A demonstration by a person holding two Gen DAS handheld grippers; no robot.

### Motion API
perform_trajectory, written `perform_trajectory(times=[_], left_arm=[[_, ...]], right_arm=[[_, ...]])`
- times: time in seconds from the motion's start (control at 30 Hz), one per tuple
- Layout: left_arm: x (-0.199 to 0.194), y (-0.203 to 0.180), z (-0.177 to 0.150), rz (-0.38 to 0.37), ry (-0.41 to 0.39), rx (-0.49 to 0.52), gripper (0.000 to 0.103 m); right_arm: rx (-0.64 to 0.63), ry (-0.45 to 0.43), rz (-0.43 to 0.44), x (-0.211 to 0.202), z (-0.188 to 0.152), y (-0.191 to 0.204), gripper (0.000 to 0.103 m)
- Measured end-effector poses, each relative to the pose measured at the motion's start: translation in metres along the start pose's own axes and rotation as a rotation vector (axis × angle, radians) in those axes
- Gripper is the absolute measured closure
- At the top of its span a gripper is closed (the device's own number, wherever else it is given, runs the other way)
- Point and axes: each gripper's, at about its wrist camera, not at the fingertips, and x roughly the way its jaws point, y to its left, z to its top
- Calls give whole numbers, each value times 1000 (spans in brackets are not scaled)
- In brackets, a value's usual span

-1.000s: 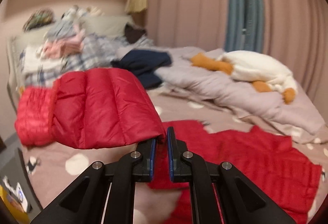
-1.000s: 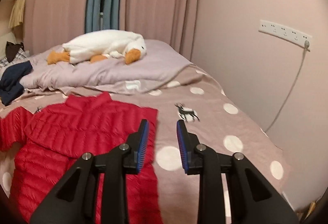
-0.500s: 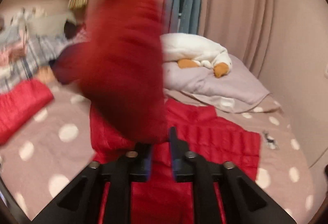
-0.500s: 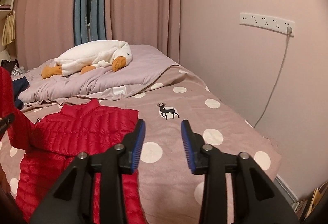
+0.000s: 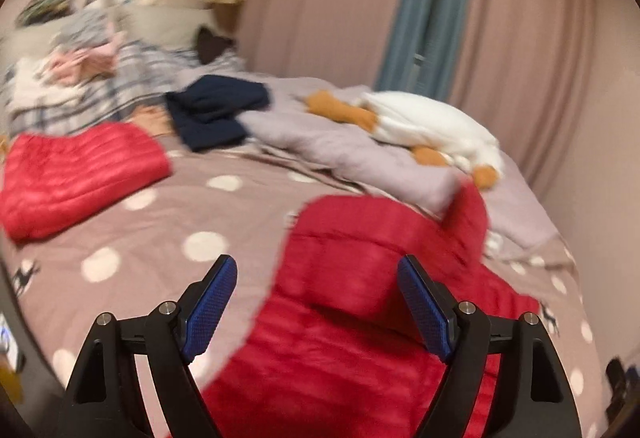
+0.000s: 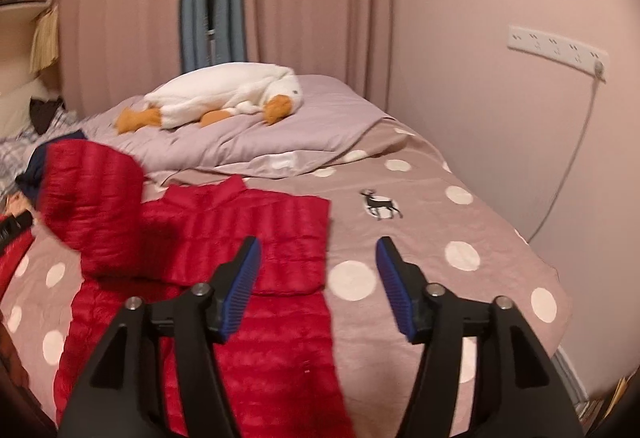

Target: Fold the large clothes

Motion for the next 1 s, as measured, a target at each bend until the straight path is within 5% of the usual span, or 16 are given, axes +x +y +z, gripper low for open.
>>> perform_trajectory(times=[0.17, 0.4, 0.47, 0.63, 0.7, 0.8, 0.87, 0.93, 1.0], left_arm=[[3, 33, 1, 54, -52, -47, 16], [45, 82, -9, 165, -20, -105, 16], [52, 92, -10, 175, -9, -116, 16], [56, 115, -17, 251, -18, -126, 16], [61, 124, -17, 295, -17, -118, 17], [73, 132, -18, 330, 10, -98, 30], [81, 135, -19, 326, 45, -101, 41], [85, 139, -21, 296, 71, -117, 41], [88, 139, -22, 295, 78, -124, 41]], right_arm=[[-2, 1, 56, 1, 2, 27, 21], [-82, 37, 59, 35, 6, 71, 17], [-81, 47, 81, 54, 9, 79, 2], [-66, 159, 94, 130, 13, 101, 0], [-52, 224, 103, 163, 10, 108, 1], [-18, 330, 116, 205, -2, 113, 6], [-25, 407, 132, 231, -15, 118, 28], [2, 422, 167, 244, -22, 117, 28], [34, 394, 182, 244, -19, 113, 42]])
